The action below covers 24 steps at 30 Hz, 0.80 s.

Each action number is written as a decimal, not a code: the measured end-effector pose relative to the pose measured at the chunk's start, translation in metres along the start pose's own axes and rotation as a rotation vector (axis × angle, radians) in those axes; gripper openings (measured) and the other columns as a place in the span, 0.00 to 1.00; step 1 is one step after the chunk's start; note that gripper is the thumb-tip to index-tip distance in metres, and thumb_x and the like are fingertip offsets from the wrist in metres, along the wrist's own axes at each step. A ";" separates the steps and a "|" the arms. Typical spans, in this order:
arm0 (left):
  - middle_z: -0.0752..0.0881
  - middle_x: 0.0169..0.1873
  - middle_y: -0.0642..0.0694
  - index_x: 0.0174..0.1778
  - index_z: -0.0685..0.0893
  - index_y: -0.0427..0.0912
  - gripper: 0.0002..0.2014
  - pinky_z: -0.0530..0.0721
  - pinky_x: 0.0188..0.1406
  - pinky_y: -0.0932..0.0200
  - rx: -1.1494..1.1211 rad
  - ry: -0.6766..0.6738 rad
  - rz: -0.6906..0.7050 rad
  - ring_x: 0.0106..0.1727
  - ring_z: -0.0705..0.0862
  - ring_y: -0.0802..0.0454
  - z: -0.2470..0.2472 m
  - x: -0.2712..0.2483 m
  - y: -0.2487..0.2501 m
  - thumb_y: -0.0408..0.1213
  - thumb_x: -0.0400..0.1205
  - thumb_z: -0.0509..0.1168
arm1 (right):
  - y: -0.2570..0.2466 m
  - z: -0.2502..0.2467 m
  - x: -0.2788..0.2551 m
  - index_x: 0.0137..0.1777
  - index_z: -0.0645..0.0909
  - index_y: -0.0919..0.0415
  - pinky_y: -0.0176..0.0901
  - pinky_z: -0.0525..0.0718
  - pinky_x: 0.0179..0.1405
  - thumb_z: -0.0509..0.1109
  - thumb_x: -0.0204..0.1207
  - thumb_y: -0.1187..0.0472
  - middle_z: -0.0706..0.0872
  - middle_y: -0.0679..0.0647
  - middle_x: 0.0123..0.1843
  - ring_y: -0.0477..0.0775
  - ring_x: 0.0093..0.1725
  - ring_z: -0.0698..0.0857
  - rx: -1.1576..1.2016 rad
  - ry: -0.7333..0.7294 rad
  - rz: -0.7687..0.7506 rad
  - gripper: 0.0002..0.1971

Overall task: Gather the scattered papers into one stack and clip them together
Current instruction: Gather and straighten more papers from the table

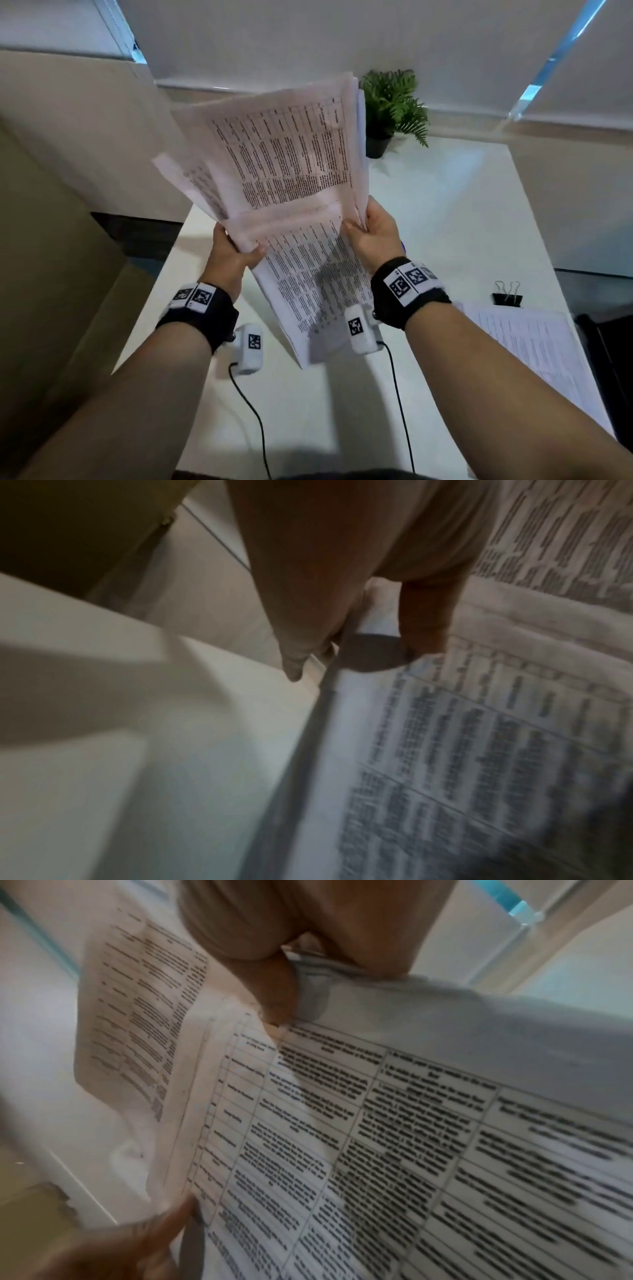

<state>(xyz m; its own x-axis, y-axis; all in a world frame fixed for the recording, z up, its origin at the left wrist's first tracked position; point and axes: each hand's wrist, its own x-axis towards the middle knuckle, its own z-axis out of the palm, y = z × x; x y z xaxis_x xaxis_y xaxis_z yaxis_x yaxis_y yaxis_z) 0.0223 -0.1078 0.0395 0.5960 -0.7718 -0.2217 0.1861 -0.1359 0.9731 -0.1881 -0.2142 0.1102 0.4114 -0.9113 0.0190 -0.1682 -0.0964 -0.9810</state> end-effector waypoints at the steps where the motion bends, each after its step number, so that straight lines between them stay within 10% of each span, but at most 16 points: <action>1: 0.79 0.69 0.35 0.69 0.68 0.40 0.29 0.85 0.59 0.53 0.003 0.004 0.056 0.73 0.77 0.38 0.006 0.000 0.012 0.21 0.75 0.71 | -0.007 -0.001 -0.001 0.47 0.82 0.44 0.69 0.85 0.51 0.64 0.72 0.69 0.87 0.67 0.49 0.70 0.51 0.85 0.032 -0.003 -0.018 0.16; 7: 0.84 0.63 0.44 0.65 0.73 0.51 0.22 0.79 0.71 0.41 0.000 0.036 0.265 0.66 0.83 0.47 0.032 -0.022 0.058 0.25 0.79 0.67 | -0.028 -0.025 -0.009 0.60 0.81 0.53 0.54 0.87 0.57 0.65 0.79 0.72 0.89 0.56 0.54 0.55 0.56 0.88 0.219 0.024 0.006 0.16; 13: 0.83 0.63 0.29 0.69 0.72 0.33 0.36 0.83 0.62 0.33 -0.024 -0.051 0.150 0.66 0.83 0.34 0.042 -0.047 0.044 0.15 0.63 0.68 | -0.009 -0.055 -0.025 0.65 0.72 0.47 0.44 0.86 0.54 0.71 0.72 0.76 0.84 0.53 0.59 0.48 0.57 0.87 0.286 -0.040 -0.010 0.28; 24: 0.86 0.59 0.37 0.68 0.75 0.40 0.33 0.85 0.59 0.32 0.046 0.020 0.016 0.62 0.86 0.40 0.064 -0.046 0.025 0.22 0.65 0.69 | 0.010 -0.054 -0.017 0.48 0.76 0.49 0.59 0.82 0.50 0.64 0.52 0.76 0.82 0.56 0.44 0.58 0.49 0.82 0.283 0.028 0.170 0.26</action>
<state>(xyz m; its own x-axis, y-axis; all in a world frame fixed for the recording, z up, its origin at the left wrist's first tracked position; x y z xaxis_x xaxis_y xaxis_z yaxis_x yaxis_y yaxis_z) -0.0503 -0.1156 0.0783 0.6138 -0.7618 -0.2070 0.1410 -0.1522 0.9782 -0.2451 -0.2212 0.1106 0.3729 -0.9159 -0.1482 0.0247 0.1695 -0.9852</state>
